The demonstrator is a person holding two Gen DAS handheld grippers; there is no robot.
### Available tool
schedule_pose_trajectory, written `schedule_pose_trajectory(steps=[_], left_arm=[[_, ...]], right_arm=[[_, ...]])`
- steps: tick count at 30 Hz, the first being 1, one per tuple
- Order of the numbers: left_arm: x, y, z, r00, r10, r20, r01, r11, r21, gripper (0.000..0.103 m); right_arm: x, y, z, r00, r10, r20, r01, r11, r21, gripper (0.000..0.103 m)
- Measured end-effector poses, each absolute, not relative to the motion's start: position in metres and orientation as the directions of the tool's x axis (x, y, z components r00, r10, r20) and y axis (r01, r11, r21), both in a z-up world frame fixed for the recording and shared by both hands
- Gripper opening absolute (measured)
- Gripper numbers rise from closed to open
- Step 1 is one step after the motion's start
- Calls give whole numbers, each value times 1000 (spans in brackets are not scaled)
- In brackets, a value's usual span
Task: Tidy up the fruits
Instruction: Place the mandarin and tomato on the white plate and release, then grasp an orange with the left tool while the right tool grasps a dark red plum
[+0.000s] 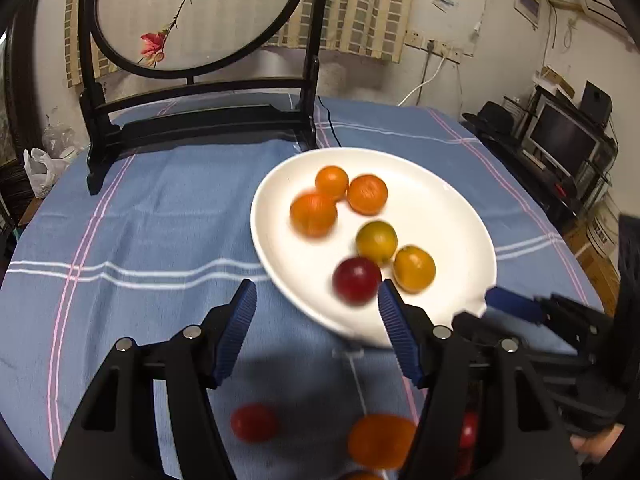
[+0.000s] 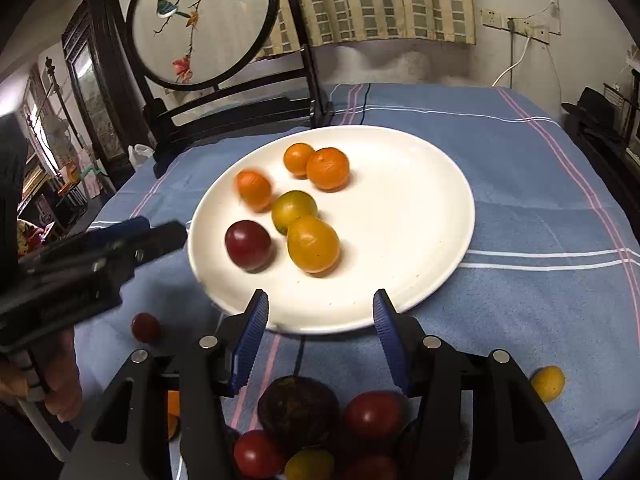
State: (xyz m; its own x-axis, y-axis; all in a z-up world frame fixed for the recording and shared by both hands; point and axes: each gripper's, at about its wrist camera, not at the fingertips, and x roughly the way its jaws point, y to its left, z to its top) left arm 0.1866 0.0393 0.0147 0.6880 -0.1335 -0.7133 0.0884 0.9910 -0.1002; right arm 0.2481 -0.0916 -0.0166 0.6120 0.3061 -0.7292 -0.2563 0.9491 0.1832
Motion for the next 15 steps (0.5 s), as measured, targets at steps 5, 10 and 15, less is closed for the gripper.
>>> schedule_pose_trajectory(steps=[5, 10, 15], left_arm=[[158, 46, 5, 663, -162, -731, 117, 987, -112, 64], [133, 59, -11, 648, -163, -744, 102, 987, -127, 71], [120, 69, -11, 654, -169, -737, 82, 985, -152, 80]], right_arm=[[237, -96, -14, 654, 291, -698, -248, 955, 165, 76], [219, -102, -18, 655, 280, -702, -252, 957, 146, 78], [183, -109, -12, 629, 331, -703, -285, 940, 188, 78]])
